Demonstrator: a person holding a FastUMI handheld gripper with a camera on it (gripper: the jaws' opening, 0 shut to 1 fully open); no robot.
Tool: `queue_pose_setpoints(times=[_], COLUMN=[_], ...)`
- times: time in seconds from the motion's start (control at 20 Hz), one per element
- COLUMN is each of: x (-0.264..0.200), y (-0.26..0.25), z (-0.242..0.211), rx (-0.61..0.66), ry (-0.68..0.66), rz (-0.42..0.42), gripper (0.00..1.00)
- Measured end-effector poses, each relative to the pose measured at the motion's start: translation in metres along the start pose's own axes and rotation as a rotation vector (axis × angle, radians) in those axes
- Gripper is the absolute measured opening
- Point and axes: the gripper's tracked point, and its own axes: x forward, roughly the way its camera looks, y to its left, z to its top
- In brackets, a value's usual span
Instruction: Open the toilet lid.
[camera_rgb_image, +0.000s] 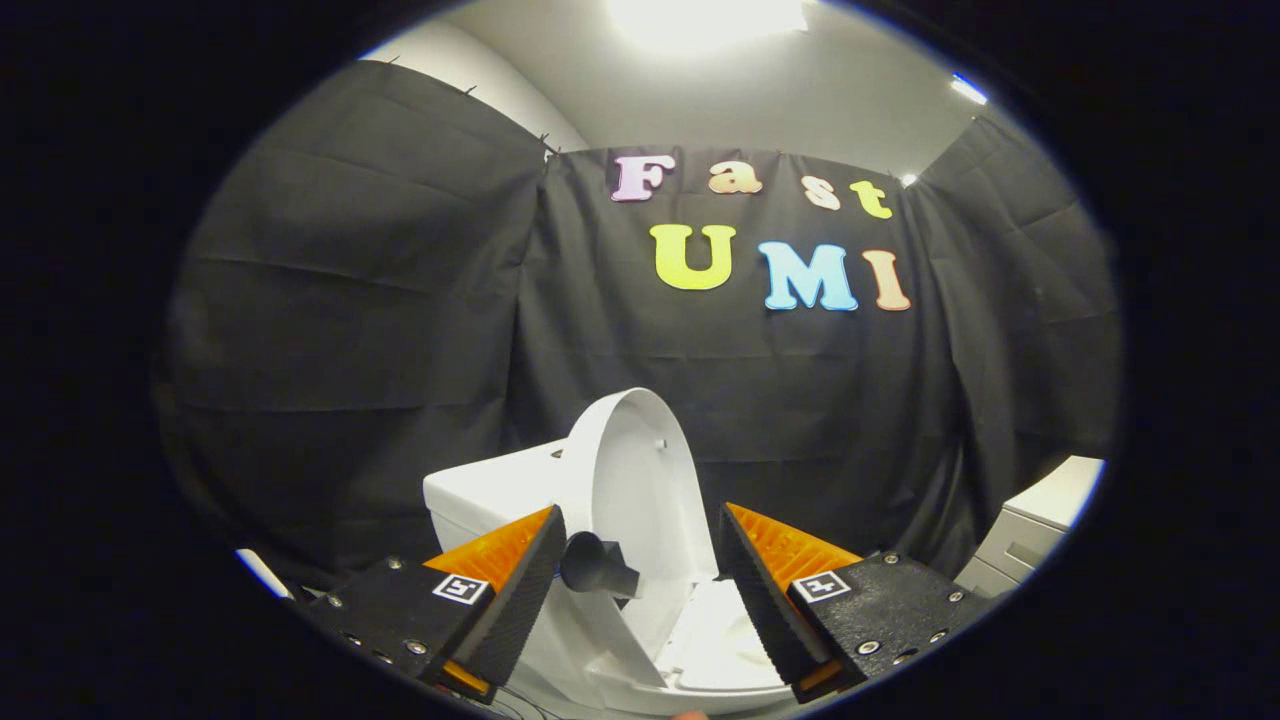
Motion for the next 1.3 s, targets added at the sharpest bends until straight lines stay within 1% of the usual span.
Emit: queue_pose_setpoints(times=[0.15, 0.3, 0.65, 1.3], x=[-0.012, -0.024, -0.048, -0.091], y=[-0.027, -0.058, -0.107, -0.190], z=[0.009, 0.016, 0.020, -0.016], rx=[0.035, 0.017, 0.022, 0.066], ry=[-0.023, -0.051, -0.061, -0.001], rz=[-0.018, -0.062, -0.112, -0.231], gripper=[0.95, 0.94, 0.94, 0.94])
